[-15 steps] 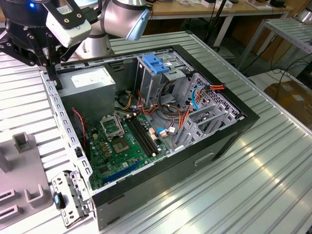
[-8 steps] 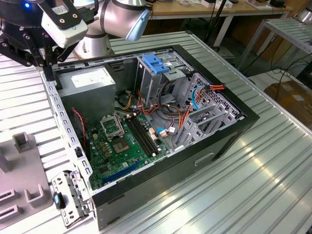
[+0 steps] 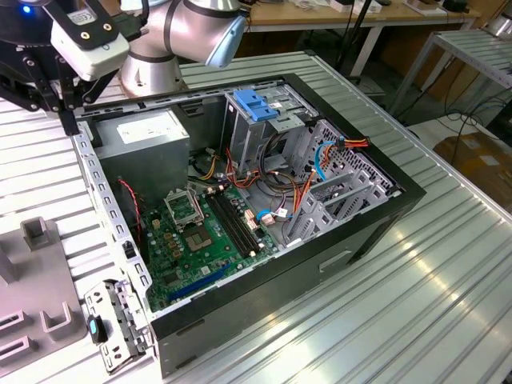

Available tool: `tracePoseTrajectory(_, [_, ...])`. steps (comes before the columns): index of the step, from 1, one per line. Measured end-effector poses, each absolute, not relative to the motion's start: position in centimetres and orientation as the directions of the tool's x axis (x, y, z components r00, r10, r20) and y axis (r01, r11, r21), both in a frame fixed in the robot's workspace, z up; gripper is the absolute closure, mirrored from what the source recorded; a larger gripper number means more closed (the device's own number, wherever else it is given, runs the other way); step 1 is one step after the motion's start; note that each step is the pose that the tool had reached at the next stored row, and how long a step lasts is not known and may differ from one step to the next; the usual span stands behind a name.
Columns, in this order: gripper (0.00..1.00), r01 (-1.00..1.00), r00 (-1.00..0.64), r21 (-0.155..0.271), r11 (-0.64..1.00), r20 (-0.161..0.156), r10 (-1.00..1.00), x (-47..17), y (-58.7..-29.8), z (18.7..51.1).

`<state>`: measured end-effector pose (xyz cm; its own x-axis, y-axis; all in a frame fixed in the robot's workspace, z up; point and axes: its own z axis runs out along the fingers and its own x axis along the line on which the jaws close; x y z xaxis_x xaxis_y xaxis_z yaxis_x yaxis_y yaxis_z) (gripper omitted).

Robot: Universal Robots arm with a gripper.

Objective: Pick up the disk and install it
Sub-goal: 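Reach for the disk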

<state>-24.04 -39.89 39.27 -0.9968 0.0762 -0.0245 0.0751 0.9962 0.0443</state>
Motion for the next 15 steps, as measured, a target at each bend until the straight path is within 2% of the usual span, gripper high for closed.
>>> tracePoseTrajectory(15, [0.89, 0.075, -0.997, 0.044, 0.996, -0.024, 0.076, -25.4, -39.9, 39.2])
